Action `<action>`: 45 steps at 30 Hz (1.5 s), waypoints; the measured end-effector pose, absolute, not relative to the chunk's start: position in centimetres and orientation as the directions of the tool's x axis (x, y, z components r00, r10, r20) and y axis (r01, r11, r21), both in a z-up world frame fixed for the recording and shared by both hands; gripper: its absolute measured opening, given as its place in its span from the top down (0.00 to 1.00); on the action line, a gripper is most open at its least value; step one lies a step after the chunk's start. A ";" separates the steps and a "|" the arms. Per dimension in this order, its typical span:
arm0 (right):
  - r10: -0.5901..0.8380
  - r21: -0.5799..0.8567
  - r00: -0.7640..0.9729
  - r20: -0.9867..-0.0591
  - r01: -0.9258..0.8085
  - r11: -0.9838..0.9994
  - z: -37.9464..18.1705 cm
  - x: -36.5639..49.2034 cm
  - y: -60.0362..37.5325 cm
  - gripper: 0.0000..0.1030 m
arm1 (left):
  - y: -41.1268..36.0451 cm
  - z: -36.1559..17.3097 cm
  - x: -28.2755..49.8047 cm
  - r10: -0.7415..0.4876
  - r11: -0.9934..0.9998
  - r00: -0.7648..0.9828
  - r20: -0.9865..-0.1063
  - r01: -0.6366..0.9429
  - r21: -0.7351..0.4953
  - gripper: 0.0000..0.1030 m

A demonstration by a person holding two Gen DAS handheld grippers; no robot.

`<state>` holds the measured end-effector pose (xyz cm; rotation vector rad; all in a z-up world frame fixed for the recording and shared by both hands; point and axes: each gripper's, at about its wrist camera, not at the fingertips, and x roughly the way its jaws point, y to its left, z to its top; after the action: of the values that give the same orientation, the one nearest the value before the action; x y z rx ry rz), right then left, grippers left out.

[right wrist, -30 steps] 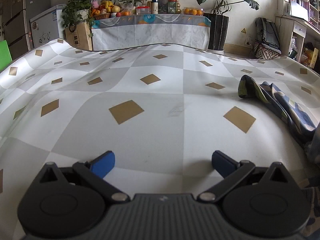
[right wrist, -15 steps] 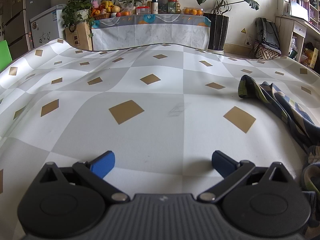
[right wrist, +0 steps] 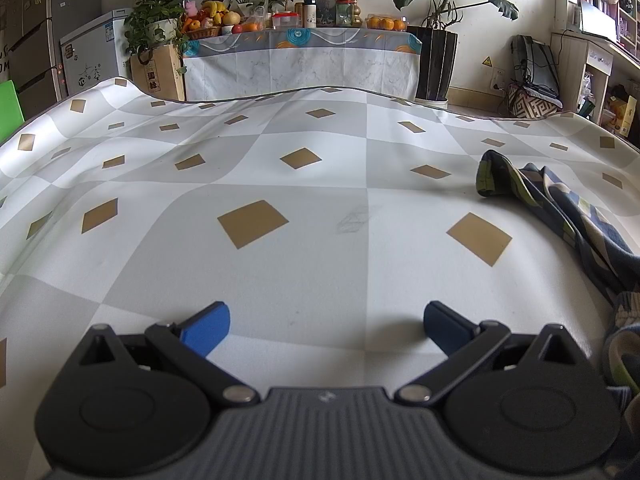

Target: Fold clothes

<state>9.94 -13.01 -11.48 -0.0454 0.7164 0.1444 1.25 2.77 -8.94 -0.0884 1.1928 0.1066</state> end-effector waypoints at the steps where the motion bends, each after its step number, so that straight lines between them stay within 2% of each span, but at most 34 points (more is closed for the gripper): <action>1: 0.116 0.008 0.745 -0.657 -0.147 0.989 -11.5 9.9 -13.0 0.00 | 2.8 -8.9 1.3 0.036 0.992 0.365 -0.930 -0.129 -0.012 0.00; 30: 0.116 0.008 0.745 -0.657 -0.147 0.989 -11.5 10.0 -13.0 0.00 | 2.4 -8.8 1.5 0.041 0.992 0.345 -0.938 -0.124 -0.002 0.00; 36: 0.116 0.008 0.745 -0.657 -0.147 0.989 -11.5 10.0 -13.0 0.00 | 1.8 -7.7 1.1 0.067 0.995 0.384 -0.921 -0.091 0.034 0.00; 45: 0.116 0.008 0.744 -0.657 -0.147 0.989 -11.5 10.0 -13.0 0.00 | 1.5 -4.6 0.4 0.016 0.998 0.476 -0.879 -0.066 -0.017 0.00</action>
<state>9.96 -12.99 -11.46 -0.0457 0.7167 0.1443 0.41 1.54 -4.60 -0.0507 1.0734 0.0501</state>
